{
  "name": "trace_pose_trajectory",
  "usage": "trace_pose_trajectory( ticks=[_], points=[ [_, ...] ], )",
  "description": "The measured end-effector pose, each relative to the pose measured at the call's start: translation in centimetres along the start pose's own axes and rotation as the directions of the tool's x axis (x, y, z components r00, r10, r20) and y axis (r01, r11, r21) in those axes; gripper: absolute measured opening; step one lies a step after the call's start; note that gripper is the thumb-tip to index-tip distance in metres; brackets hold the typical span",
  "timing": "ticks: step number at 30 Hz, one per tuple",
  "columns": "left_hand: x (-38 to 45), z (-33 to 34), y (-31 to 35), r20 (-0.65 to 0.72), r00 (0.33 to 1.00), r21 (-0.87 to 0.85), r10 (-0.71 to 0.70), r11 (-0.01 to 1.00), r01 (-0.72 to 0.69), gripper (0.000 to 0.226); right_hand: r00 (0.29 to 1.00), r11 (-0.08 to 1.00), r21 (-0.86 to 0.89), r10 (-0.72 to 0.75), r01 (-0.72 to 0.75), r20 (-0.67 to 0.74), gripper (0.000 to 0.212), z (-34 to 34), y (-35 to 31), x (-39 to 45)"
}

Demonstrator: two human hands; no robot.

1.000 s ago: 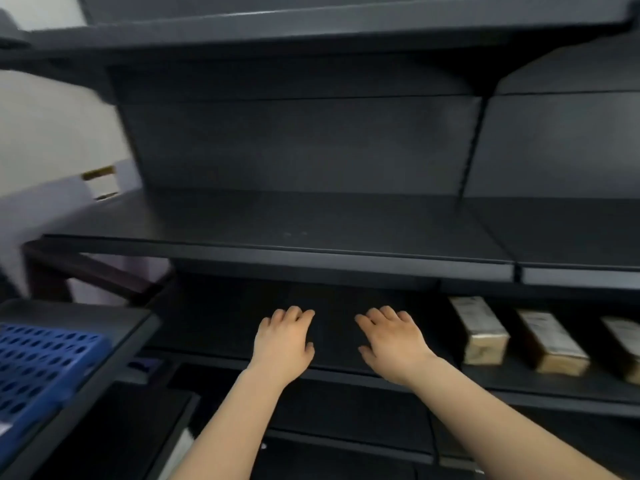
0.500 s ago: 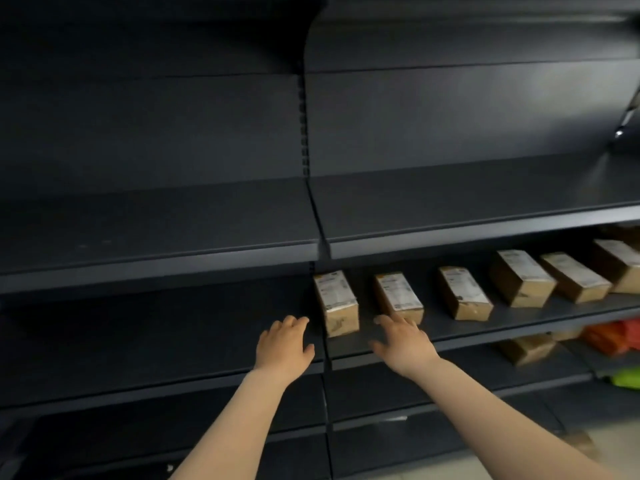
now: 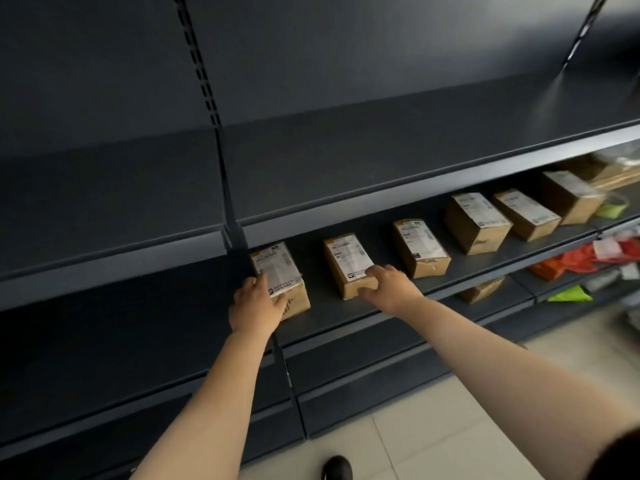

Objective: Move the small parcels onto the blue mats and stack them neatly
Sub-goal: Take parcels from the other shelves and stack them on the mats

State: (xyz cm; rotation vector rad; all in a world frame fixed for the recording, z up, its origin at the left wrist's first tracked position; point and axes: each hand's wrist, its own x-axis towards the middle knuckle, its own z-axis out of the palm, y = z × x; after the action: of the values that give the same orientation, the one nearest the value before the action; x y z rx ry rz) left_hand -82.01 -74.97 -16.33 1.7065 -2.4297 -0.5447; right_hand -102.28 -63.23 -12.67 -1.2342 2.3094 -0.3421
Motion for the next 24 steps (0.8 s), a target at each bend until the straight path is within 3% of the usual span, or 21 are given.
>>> trace_pose_trajectory(
  ticks=[3, 7, 11, 19, 24],
  points=[
    [2.2, 1.2, 0.0, 0.027, 0.995, -0.110, -0.101, 0.989, 0.103, 0.068, 1.000, 1.000, 0.001, 0.016, -0.016, -0.001, 0.058, 0.1, 0.4, 2.6],
    [3.8, 3.1, 0.3, 0.093, 0.987, -0.275, -0.132, 0.949, 0.153, 0.083, 0.998, 0.995, 0.087, 0.055, -0.057, 0.031, 0.062, 0.6, 1.2, 5.4],
    [5.0, 4.2, 1.7, 0.108, 0.970, -0.560, -0.217, 0.793, 0.240, 0.091, 0.995, 0.985, 0.141, 0.094, -0.099, 0.037, 0.071, 1.5, 2.5, 8.2],
    [5.6, 6.2, 5.1, 0.179, 0.945, -0.700, -0.275, 0.639, 0.318, 0.067, 0.978, 0.954, 0.266, 0.091, -0.140, 0.189, 0.071, 2.2, 4.4, 13.1],
    [5.1, 7.5, 6.5, 0.187, 0.919, -0.776, -0.346, 0.521, 0.354, 0.075, 0.956, 0.892, 0.423, 0.035, -0.162, 0.293, 0.065, 2.8, 5.3, 14.7]
  ],
)
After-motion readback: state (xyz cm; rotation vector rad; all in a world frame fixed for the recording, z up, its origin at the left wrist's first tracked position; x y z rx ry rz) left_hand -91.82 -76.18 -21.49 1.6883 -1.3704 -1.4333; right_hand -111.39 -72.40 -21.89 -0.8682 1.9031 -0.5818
